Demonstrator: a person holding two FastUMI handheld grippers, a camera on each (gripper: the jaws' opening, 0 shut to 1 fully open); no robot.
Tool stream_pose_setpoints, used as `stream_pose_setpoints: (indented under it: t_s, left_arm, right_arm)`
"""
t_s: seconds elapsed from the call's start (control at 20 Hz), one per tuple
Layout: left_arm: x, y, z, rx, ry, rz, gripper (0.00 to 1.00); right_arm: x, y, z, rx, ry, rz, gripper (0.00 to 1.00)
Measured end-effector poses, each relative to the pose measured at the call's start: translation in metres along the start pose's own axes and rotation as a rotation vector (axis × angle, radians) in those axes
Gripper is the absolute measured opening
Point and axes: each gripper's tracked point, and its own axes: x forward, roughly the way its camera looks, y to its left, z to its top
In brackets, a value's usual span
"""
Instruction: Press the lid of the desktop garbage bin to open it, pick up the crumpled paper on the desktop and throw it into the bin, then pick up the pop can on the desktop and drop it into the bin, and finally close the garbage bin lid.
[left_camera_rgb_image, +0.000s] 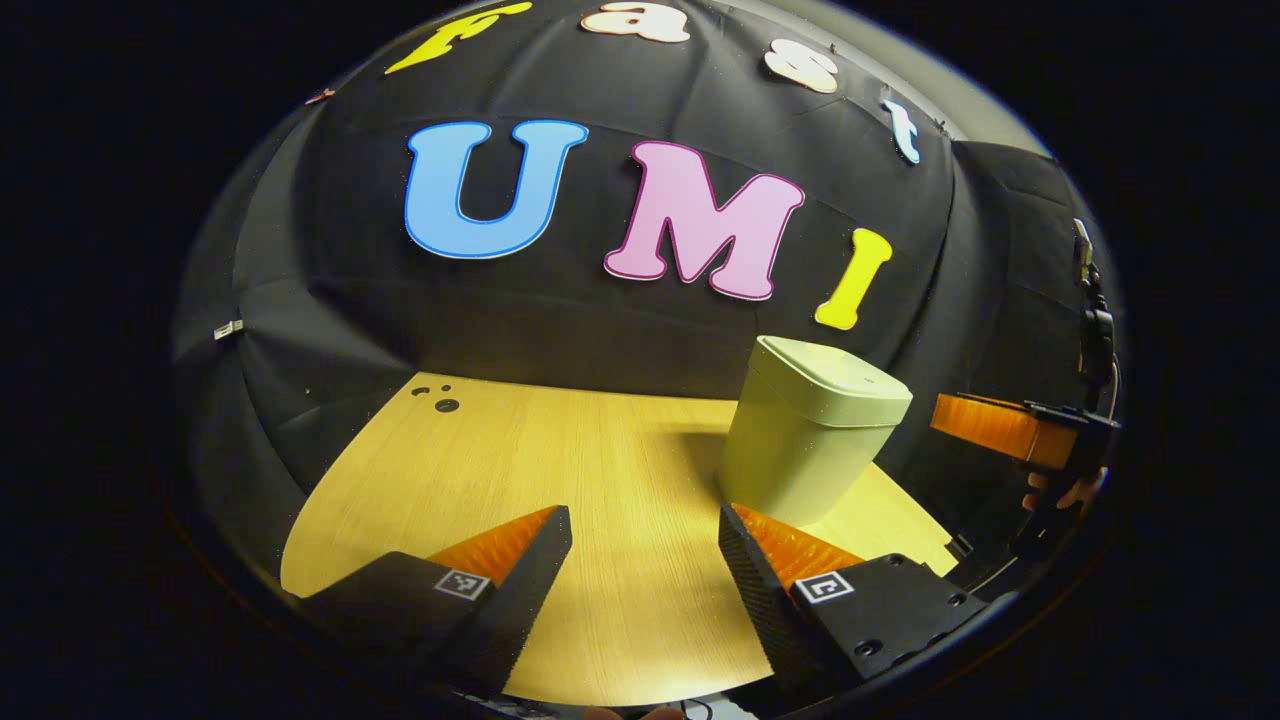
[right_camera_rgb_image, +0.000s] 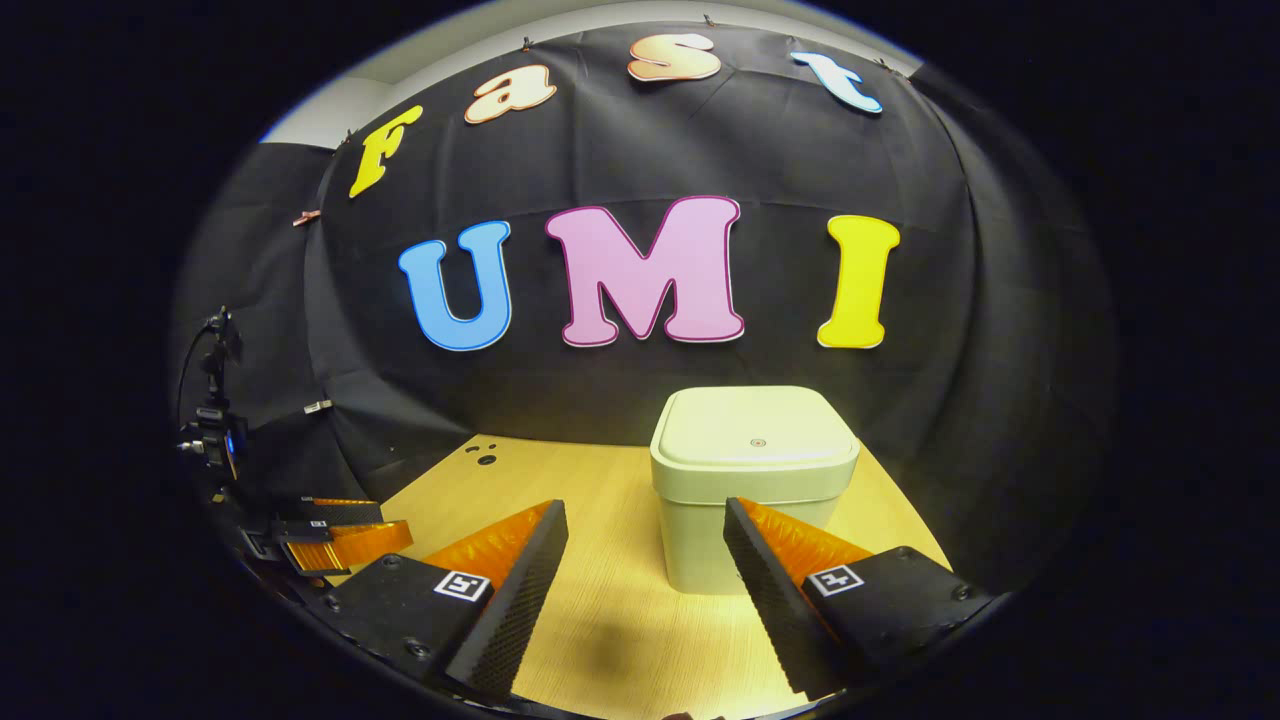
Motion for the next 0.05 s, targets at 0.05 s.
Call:
stream_pose_setpoints:
  t_s: [0.05]
  left_arm:
    - [0.0005, 0.0, 0.0013, 0.0, -0.004, 0.004, 0.95]
  right_arm:
    - [0.0011, -0.0002, -0.0027, 0.0, 0.007, 0.003, 0.99]
